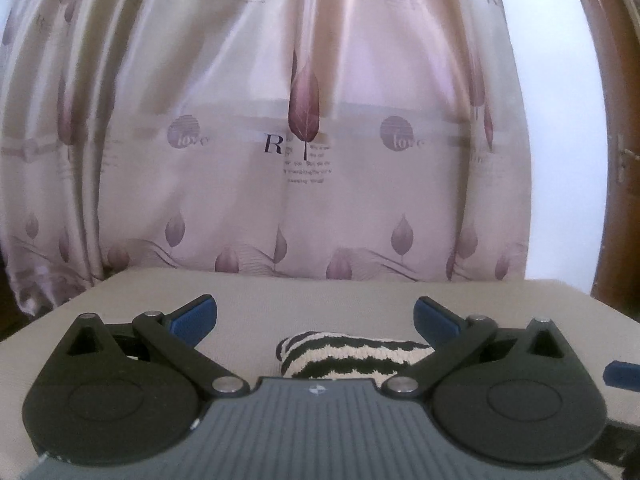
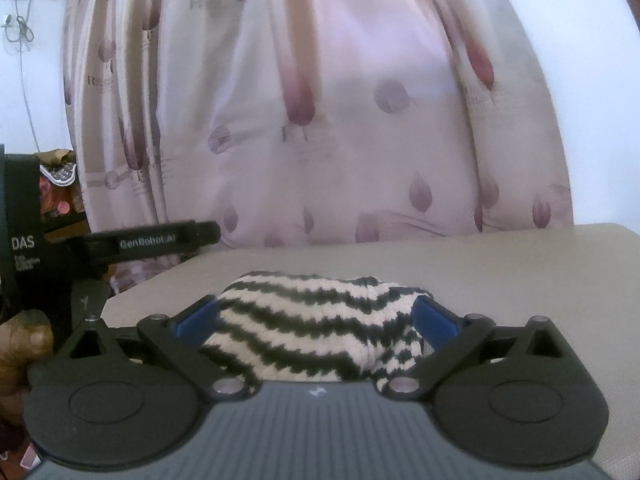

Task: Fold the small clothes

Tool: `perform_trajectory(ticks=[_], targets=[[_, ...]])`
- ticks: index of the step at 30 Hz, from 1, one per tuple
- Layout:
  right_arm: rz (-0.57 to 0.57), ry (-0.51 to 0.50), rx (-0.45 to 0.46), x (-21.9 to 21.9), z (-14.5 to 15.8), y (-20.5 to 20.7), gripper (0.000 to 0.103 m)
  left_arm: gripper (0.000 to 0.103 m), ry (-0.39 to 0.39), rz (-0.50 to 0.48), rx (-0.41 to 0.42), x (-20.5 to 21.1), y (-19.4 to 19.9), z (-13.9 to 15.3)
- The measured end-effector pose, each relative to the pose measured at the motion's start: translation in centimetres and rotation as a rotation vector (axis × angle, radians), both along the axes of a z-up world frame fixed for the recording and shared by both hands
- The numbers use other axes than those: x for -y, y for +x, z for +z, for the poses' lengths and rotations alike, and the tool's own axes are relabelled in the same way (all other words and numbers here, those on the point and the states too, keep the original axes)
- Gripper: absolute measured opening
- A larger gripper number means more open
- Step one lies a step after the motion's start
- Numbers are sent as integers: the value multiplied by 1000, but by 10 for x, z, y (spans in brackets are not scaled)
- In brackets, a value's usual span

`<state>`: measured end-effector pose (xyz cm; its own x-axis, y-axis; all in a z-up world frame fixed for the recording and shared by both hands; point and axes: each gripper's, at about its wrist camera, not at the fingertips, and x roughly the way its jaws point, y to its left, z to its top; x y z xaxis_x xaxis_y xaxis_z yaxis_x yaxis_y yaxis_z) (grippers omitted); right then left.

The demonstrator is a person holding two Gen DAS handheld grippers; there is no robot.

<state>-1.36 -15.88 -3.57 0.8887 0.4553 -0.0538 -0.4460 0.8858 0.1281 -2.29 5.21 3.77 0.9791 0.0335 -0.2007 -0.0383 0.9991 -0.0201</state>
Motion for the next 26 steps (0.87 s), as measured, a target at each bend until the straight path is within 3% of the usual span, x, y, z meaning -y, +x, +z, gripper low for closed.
perform_trajectory(ticks=[9,16,26], targets=[[3,-23,10,-4,2,-4,103,103,38,-36,27,9,-7,2],[-4,-25,-9,-5,-1,-2,103,103,-33,-54,-41,3,-3,-5],[-63,-48,-15,-8,-1,-3,103,103,3,-12,-74,3,2,-19]])
